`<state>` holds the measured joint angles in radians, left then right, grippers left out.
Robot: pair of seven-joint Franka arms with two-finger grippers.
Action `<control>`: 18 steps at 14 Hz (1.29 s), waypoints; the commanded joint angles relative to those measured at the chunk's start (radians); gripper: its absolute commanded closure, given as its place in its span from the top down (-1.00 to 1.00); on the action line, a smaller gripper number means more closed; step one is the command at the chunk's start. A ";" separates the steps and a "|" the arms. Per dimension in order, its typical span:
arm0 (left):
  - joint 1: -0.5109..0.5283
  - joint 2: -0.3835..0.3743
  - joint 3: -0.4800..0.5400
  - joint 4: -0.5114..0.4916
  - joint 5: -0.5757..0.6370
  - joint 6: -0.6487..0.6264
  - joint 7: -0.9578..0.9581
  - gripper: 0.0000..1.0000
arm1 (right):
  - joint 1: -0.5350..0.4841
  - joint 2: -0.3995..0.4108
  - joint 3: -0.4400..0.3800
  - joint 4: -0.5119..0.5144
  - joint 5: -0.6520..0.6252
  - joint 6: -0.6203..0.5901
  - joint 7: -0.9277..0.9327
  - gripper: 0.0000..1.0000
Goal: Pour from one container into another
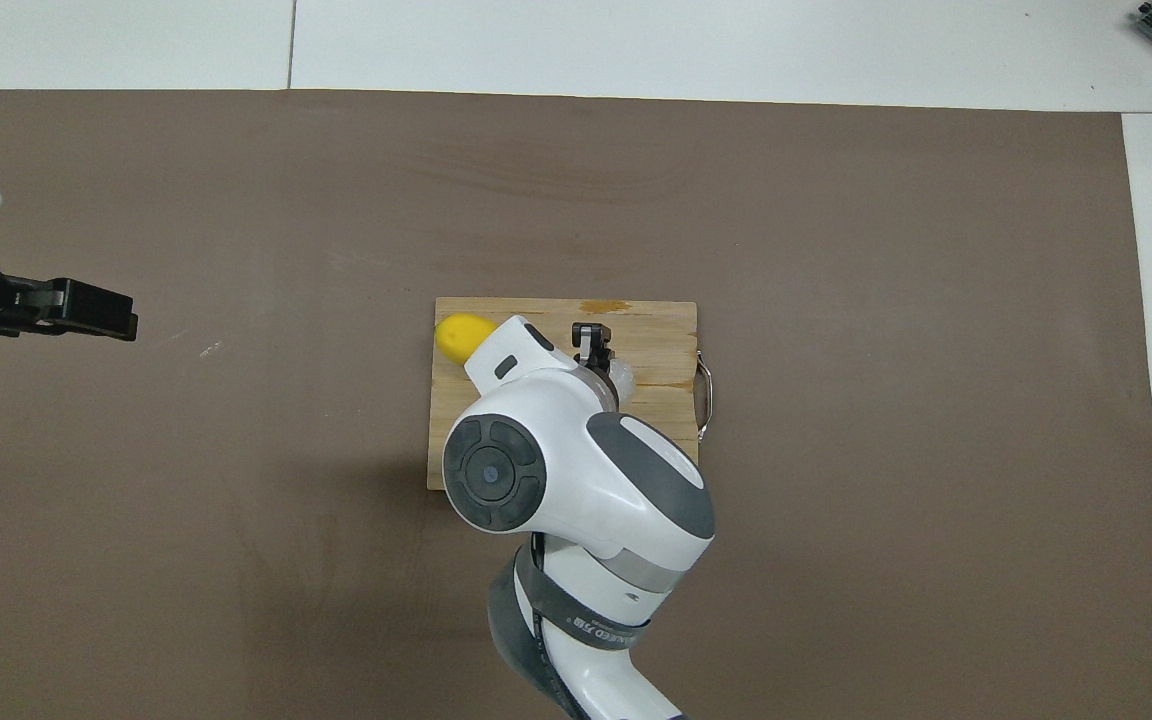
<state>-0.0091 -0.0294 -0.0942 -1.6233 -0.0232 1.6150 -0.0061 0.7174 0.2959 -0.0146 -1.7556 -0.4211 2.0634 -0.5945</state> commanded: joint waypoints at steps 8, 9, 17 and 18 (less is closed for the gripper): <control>-0.014 0.014 0.002 0.023 0.022 -0.003 -0.020 1.00 | -0.018 0.003 0.005 0.010 -0.031 0.014 0.015 0.22; -0.014 0.014 0.002 0.023 0.022 -0.003 -0.020 1.00 | -0.022 0.002 0.005 0.010 -0.028 0.017 0.012 0.22; -0.012 0.014 0.002 0.023 0.022 -0.003 -0.020 1.00 | -0.044 -0.006 0.007 0.007 0.033 0.058 -0.015 0.22; -0.014 0.014 0.002 0.023 0.022 -0.003 -0.020 1.00 | -0.044 -0.008 0.007 0.008 0.038 0.060 -0.013 0.22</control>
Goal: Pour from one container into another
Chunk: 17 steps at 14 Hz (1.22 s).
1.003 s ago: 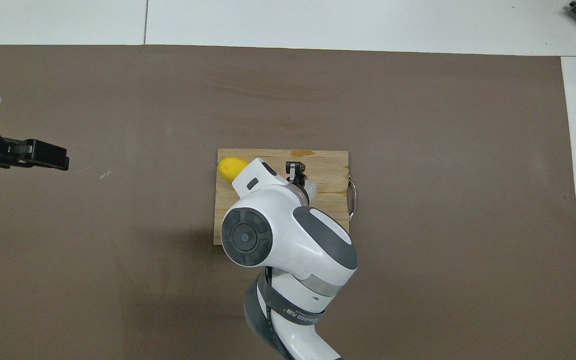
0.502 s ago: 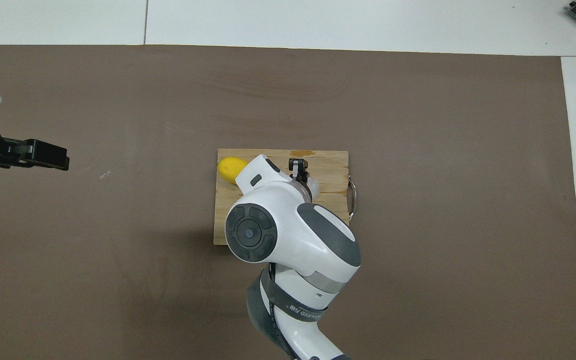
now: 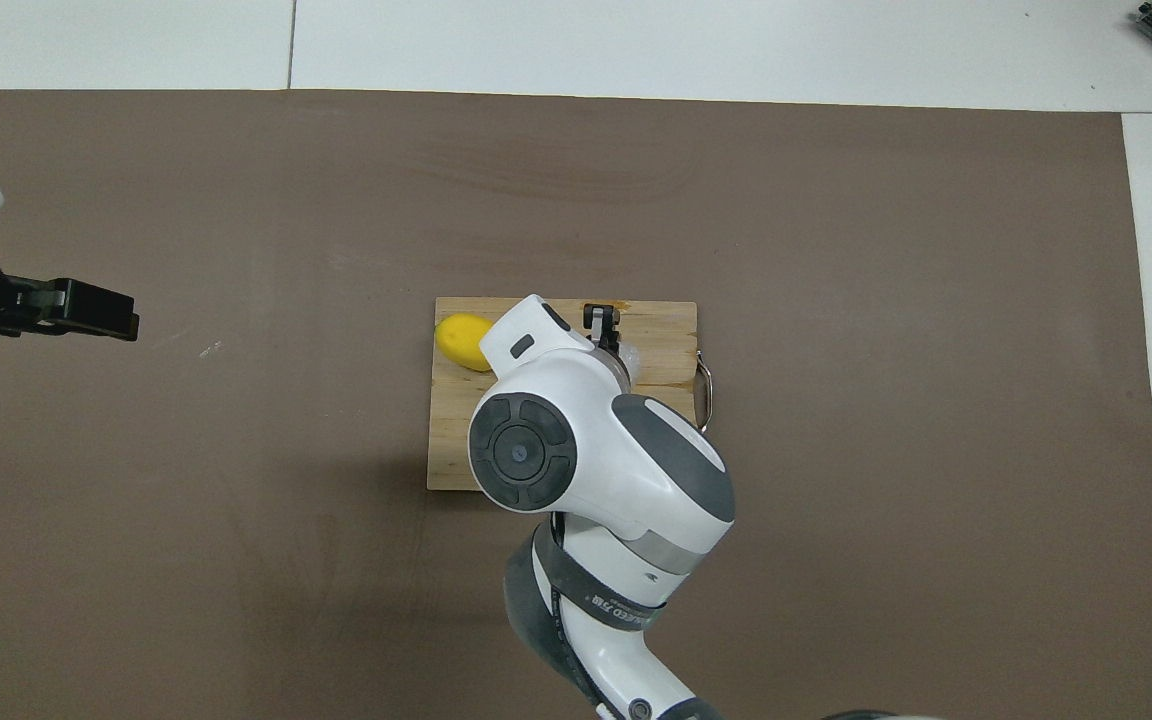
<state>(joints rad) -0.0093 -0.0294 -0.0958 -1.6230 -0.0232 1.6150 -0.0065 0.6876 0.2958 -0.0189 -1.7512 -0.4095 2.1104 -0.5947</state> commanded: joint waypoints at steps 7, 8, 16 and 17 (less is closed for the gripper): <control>-0.014 0.014 0.004 0.023 0.022 -0.003 -0.020 1.00 | -0.016 -0.037 0.011 0.002 0.073 0.013 -0.027 0.22; -0.014 0.014 0.004 0.023 0.022 -0.003 -0.020 1.00 | -0.023 -0.038 0.011 0.002 0.093 0.013 -0.045 0.22; -0.014 0.016 0.004 0.023 0.022 0.000 -0.020 1.00 | -0.117 -0.067 0.011 -0.002 0.268 0.008 -0.197 0.22; -0.014 0.016 0.004 0.023 0.022 0.000 -0.020 1.00 | -0.125 -0.067 0.010 -0.001 0.305 0.009 -0.223 0.22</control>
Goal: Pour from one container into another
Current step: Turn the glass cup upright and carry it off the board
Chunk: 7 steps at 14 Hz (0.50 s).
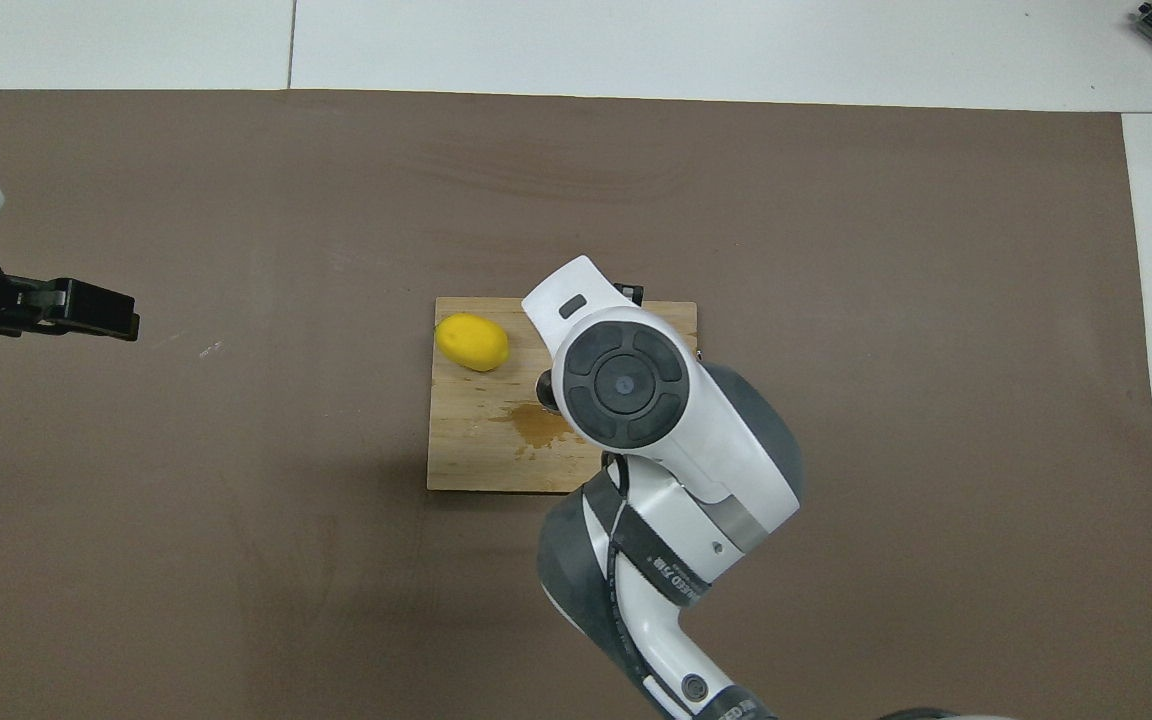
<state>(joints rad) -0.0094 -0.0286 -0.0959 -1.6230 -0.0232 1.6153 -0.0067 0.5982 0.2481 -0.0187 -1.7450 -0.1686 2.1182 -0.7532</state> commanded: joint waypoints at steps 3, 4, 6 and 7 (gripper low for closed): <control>-0.021 0.015 0.004 0.022 0.023 0.002 -0.022 1.00 | -0.083 -0.018 0.010 -0.014 0.121 0.003 -0.129 0.22; -0.026 0.015 0.004 0.021 0.023 0.002 -0.022 1.00 | -0.101 -0.018 0.010 -0.024 0.162 0.008 -0.161 0.22; -0.027 0.015 0.004 0.021 0.023 0.002 -0.022 1.00 | -0.152 -0.015 0.010 -0.025 0.220 0.025 -0.245 0.22; -0.027 0.015 0.004 0.021 0.023 0.002 -0.022 1.00 | -0.181 -0.015 0.010 -0.030 0.260 0.025 -0.293 0.22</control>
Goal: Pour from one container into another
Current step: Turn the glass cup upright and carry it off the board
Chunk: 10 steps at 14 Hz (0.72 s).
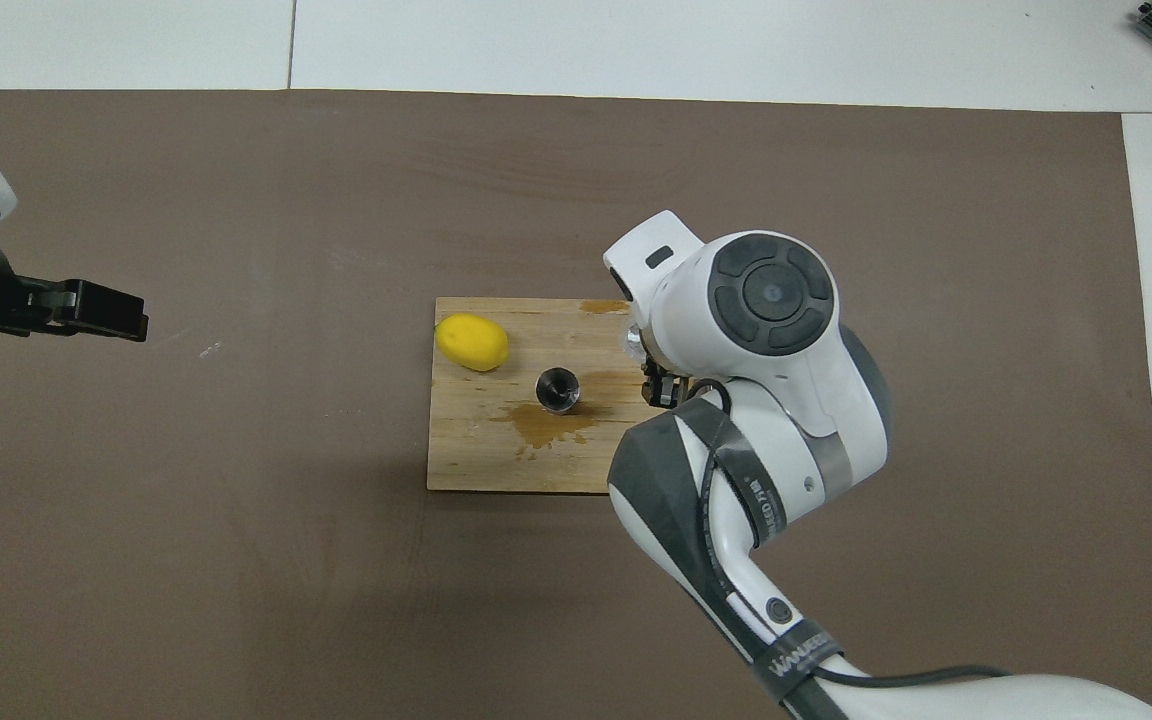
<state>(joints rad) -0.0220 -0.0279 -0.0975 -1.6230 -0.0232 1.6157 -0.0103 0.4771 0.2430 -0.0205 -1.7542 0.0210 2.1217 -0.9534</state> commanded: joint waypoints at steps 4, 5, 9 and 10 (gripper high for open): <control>-0.015 0.014 0.005 0.023 0.023 0.001 -0.019 1.00 | -0.139 -0.014 0.011 -0.079 0.221 0.073 -0.252 0.22; -0.013 0.014 0.005 0.023 0.023 0.003 -0.019 1.00 | -0.164 -0.016 0.011 -0.088 0.244 0.073 -0.292 0.22; -0.015 0.022 0.005 0.023 0.025 0.004 -0.019 1.00 | -0.273 -0.044 0.011 -0.180 0.416 0.098 -0.523 0.22; -0.015 0.022 0.005 0.023 0.025 0.003 -0.019 1.00 | -0.299 -0.056 0.011 -0.215 0.441 0.113 -0.566 0.22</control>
<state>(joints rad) -0.0221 -0.0241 -0.0981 -1.6226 -0.0230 1.6165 -0.0116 0.2241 0.2390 -0.0232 -1.8804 0.4009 2.1915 -1.4373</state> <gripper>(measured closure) 0.000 0.388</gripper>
